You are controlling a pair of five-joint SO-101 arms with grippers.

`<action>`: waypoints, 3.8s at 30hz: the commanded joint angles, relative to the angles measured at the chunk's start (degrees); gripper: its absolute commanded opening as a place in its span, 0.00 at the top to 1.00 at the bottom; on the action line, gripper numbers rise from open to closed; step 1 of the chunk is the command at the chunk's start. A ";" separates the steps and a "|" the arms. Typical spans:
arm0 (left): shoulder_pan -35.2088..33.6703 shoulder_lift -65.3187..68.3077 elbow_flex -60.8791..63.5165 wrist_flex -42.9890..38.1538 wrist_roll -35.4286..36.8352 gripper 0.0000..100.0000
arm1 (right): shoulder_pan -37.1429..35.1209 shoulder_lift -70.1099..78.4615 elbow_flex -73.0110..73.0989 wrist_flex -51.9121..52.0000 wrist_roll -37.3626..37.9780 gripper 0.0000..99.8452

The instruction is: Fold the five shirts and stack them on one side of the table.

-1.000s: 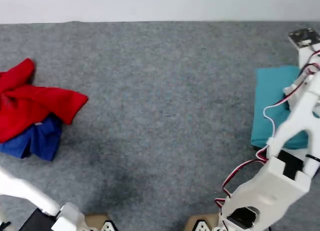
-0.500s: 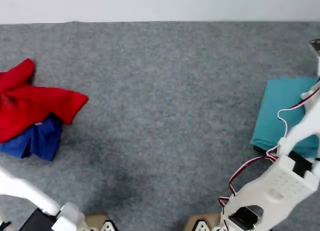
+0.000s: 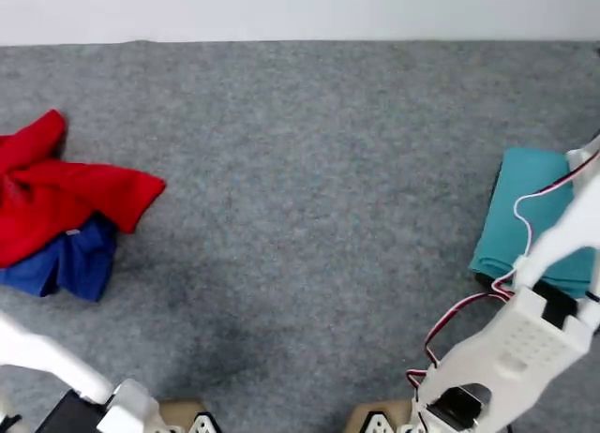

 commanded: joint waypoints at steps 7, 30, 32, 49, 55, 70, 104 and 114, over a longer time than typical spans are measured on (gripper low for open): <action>1.67 -8.70 -1.45 1.41 -0.44 0.98 | -1.01 -6.90 10.99 2.33 -5.54 0.99; 19.96 13.89 -12.35 -3.96 -6.15 0.79 | -8.22 -53.67 62.59 2.24 -5.80 0.99; 21.19 18.02 -16.57 -3.96 -6.15 0.79 | -8.22 -55.60 64.53 2.24 -5.89 0.99; 23.82 45.10 -34.68 -9.14 -6.07 0.99 | -8.40 -61.58 70.77 2.15 -13.45 0.99; 25.14 45.98 -42.07 -5.01 -5.71 1.00 | -8.31 -61.67 70.59 2.24 -13.89 0.99; 38.59 31.65 -59.38 1.49 9.23 1.00 | -8.22 -61.76 70.59 2.24 -13.98 0.99; 38.42 20.22 -3.74 -29.01 -4.13 0.80 | -8.22 -61.67 70.86 2.33 -16.26 0.99; 37.63 37.98 -5.67 -36.22 -6.59 0.81 | -8.40 -61.67 73.85 2.24 -16.26 0.99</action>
